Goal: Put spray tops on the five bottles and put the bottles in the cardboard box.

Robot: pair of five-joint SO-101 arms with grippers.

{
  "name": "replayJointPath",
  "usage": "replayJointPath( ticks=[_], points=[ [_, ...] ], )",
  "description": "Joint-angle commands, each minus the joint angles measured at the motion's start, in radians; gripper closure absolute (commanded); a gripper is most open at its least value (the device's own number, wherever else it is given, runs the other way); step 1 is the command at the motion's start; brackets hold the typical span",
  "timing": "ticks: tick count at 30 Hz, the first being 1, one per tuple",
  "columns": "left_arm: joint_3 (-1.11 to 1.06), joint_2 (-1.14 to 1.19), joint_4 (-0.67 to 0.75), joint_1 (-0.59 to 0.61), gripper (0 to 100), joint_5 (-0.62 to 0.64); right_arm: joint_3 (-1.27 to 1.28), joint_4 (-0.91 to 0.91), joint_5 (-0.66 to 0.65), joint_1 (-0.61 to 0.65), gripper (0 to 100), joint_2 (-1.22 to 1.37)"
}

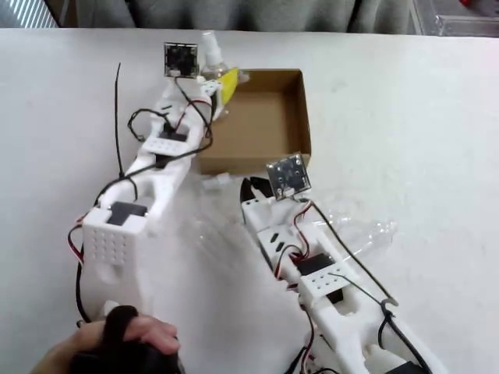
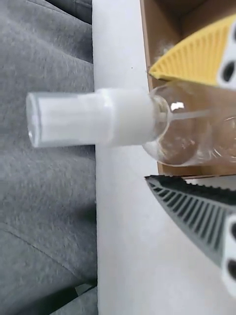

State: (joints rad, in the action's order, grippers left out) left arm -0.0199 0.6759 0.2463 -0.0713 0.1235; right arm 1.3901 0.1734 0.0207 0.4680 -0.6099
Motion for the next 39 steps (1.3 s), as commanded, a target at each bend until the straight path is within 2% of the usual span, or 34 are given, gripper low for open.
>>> replayJointPath(
  ticks=[1,16,27,39],
  points=[
    [0.037,-0.016,-0.002,0.008,71,-0.005,-0.034,0.022,-0.012,-0.002,98.4,0.005],
    [0.032,-0.025,-0.006,0.010,70,0.000,-0.034,0.024,-0.012,-0.002,98.4,0.004],
    [-0.114,-0.159,-0.002,0.001,70,-0.005,-0.034,0.024,-0.012,-0.002,98.4,0.001],
    [-0.126,-0.171,-0.006,0.007,70,-0.005,-0.034,0.024,-0.012,-0.002,98.4,0.005]
  ],
)
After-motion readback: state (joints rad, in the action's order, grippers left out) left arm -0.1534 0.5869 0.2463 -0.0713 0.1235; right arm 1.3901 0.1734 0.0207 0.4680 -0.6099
